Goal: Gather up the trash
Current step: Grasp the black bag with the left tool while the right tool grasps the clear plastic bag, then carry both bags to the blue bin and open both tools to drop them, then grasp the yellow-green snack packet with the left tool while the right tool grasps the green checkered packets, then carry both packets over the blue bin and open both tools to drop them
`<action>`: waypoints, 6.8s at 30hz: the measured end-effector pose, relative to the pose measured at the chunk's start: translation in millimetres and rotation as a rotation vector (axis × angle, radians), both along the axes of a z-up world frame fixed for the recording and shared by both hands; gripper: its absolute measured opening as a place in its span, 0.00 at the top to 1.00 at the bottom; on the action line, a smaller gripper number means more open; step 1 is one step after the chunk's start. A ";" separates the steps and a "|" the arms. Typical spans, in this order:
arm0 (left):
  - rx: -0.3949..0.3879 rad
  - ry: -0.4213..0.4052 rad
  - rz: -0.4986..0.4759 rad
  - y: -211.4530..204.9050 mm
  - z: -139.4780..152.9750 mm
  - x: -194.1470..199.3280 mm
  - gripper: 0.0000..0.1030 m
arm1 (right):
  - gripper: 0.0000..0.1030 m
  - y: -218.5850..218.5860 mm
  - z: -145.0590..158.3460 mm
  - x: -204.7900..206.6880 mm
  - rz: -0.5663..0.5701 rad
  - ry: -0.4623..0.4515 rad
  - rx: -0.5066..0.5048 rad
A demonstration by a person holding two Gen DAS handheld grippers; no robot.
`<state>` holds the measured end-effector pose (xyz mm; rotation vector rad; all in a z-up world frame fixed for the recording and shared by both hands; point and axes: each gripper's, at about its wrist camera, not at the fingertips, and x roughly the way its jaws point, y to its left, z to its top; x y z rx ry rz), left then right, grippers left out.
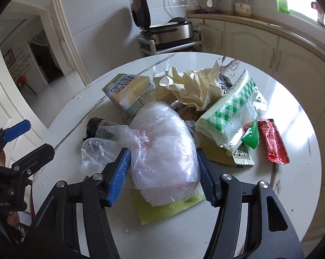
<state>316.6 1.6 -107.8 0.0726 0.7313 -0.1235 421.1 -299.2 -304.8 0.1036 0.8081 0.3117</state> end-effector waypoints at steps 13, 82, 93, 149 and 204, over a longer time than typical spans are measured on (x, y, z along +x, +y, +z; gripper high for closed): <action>0.062 0.089 -0.024 -20.7 -52.9 61.0 0.02 | 0.55 -54.1 33.1 -53.2 -0.186 -0.144 -0.004; 0.295 -0.096 -0.603 -425.2 -99.4 -70.8 0.06 | 0.15 -325.0 -198.8 -176.2 -0.814 0.280 0.273; 0.214 -0.146 -0.346 -292.1 -56.3 -80.6 0.01 | 0.08 -279.2 -75.0 -192.2 -0.766 0.039 0.204; -0.038 0.179 -0.333 -130.3 -97.0 25.9 0.74 | 0.39 -108.2 -3.3 63.0 -0.265 0.091 -0.088; -0.042 0.134 -0.653 -266.9 -29.8 -126.2 0.75 | 0.87 -282.1 13.8 -205.6 -0.540 -0.184 0.461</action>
